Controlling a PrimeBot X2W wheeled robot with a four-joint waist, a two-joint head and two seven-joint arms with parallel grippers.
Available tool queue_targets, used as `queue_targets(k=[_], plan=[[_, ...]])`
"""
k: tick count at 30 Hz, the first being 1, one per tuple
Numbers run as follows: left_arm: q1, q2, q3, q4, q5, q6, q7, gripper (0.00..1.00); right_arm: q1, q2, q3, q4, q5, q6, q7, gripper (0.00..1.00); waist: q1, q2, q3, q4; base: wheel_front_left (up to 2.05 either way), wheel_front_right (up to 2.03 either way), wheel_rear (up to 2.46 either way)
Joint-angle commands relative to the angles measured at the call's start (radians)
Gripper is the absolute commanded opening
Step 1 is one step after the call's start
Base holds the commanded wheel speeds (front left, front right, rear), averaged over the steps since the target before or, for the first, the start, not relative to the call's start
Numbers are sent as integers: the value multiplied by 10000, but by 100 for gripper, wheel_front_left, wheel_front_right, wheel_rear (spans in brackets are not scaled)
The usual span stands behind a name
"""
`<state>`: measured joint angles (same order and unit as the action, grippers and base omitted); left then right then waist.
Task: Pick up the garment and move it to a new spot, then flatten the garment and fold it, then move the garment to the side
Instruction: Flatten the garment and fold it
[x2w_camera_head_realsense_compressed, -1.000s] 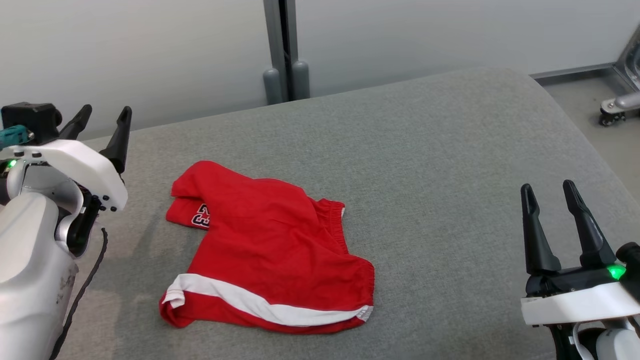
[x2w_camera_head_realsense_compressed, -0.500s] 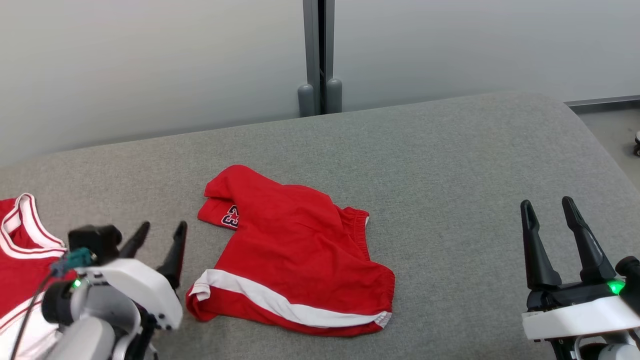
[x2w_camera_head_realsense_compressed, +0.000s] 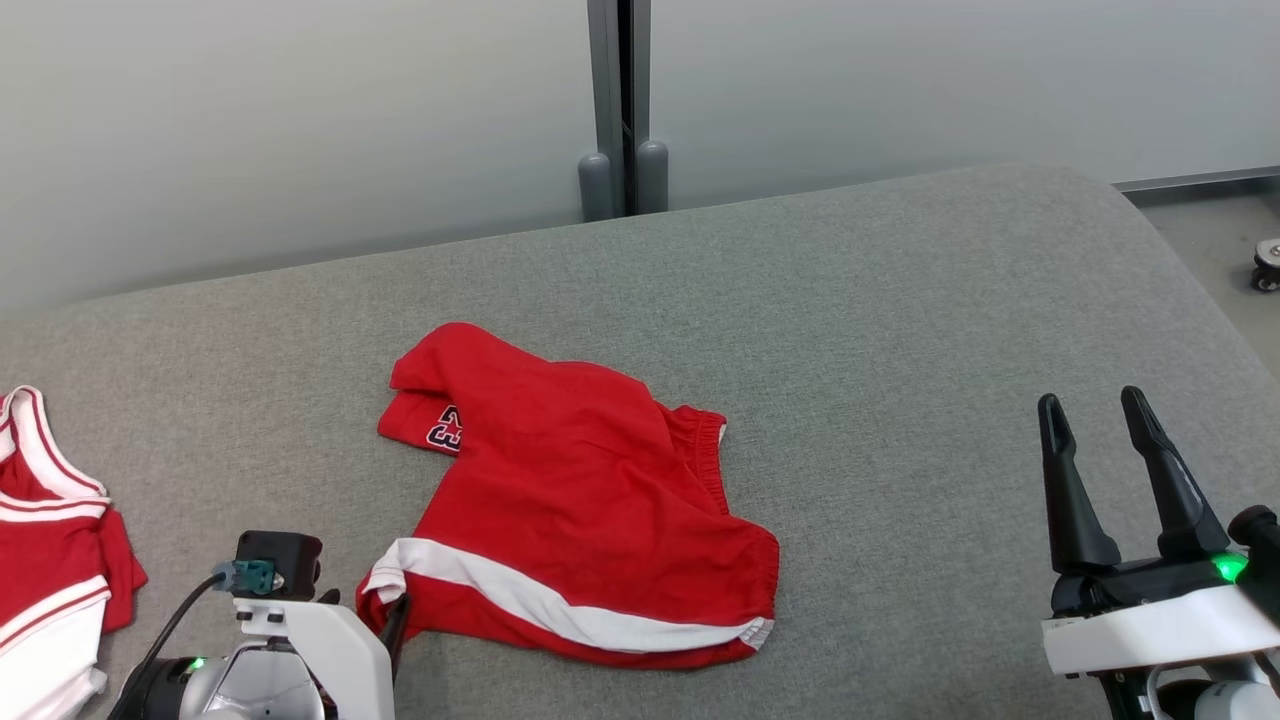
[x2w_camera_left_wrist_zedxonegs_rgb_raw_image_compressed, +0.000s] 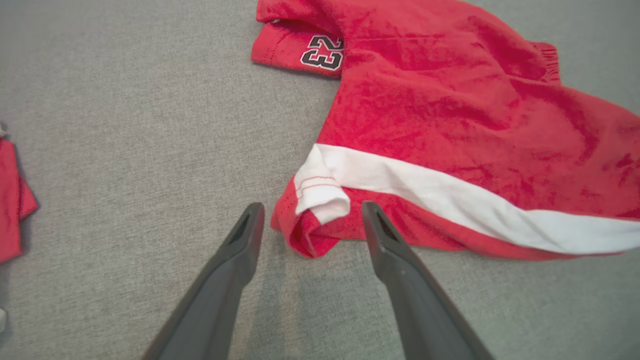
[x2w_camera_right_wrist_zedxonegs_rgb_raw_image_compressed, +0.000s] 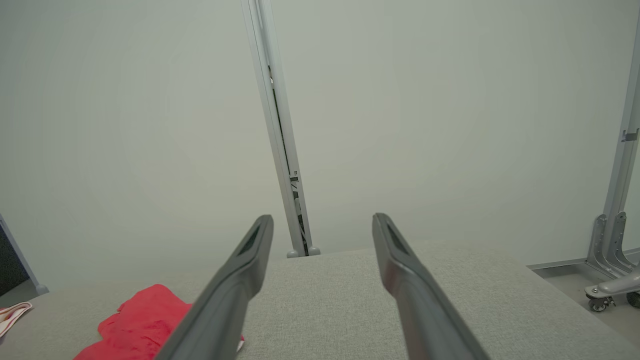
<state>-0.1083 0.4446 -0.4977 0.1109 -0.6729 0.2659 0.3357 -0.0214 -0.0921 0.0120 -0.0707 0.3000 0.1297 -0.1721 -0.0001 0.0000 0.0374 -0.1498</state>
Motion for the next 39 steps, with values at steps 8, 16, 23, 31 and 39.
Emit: queue_targets(k=[8, 16, 23, 31, 39], plan=[[-846, 384, -275, 35, -144, 197, 1827, 100, -31, 35, 41, 124, 46, 20, -93, 100, 1, 0, 122, -132, 0, 0, 0], [-1364, 293, -471, 640, -325, -293, 2196, 48, -187, 70, 154, 267, 72, 20, -167, 100, 1, 0, 314, -193, 0, 0, 0], [-1341, 525, -487, 609, -416, -815, 1934, 0, -176, 26, 123, 384, 82, 20, -253, 100, 1, 0, 350, -97, 0, 0, 0], [-1068, 1542, -1109, -434, -300, -2177, 2389, 0, -176, -78, 141, 362, 56, 20, -145, 100, 1, 0, 205, 83, 0, 0, 0], [-851, 2511, -1694, -786, -79, -3074, 3052, 19, -100, -181, 139, 220, 20, 20, -2, 100, 1, 0, 162, 115, 0, 0, 0]])
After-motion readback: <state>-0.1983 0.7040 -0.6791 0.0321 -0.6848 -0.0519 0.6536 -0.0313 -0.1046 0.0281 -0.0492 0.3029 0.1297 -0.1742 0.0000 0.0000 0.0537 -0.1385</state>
